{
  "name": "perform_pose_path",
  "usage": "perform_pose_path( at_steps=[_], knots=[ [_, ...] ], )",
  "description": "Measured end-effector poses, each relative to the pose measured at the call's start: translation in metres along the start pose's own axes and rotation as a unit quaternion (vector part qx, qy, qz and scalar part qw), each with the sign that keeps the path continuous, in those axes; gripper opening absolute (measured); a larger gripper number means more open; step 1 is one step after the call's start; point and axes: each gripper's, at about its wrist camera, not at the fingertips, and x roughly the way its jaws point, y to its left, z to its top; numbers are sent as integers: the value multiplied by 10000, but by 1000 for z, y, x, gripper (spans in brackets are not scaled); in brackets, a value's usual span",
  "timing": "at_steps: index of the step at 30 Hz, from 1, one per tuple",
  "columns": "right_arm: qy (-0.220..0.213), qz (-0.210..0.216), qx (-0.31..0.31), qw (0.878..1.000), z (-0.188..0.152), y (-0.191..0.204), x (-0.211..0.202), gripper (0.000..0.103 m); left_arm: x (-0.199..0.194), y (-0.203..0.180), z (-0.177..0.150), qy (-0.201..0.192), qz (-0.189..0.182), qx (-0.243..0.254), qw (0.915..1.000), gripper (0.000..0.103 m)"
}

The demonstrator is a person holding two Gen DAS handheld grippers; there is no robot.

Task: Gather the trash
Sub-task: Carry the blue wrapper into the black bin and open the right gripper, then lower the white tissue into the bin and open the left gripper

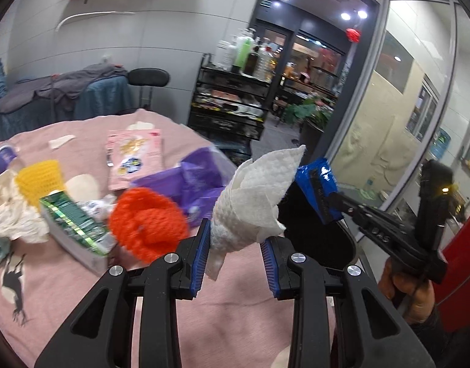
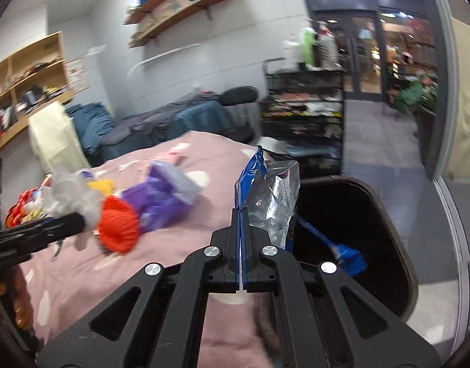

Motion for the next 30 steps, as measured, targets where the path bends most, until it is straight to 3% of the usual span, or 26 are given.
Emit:
perform_pose_path(
  at_steps=[8,9,11,12,13,30],
  knots=[
    [581,-689,754,9931,-25,-62,38,3,36,-34,5,293,-448,216,9983,32],
    [602,-745,801,9922,-28,-66,41,11,40,-37,6,327,-479,215,9981,32],
    [611,-856,887,9905,-31,-73,46,49,46,-44,6,401,-557,221,9974,32],
    [557,-959,933,9894,-34,-78,45,84,46,-45,6,420,-574,227,9972,32],
    [434,-1113,980,9880,-35,-79,43,89,48,-48,6,439,-590,250,9970,32],
    [-164,-1569,1042,9820,-25,-90,0,90,94,-89,19,810,-796,646,9914,32]
  ],
)
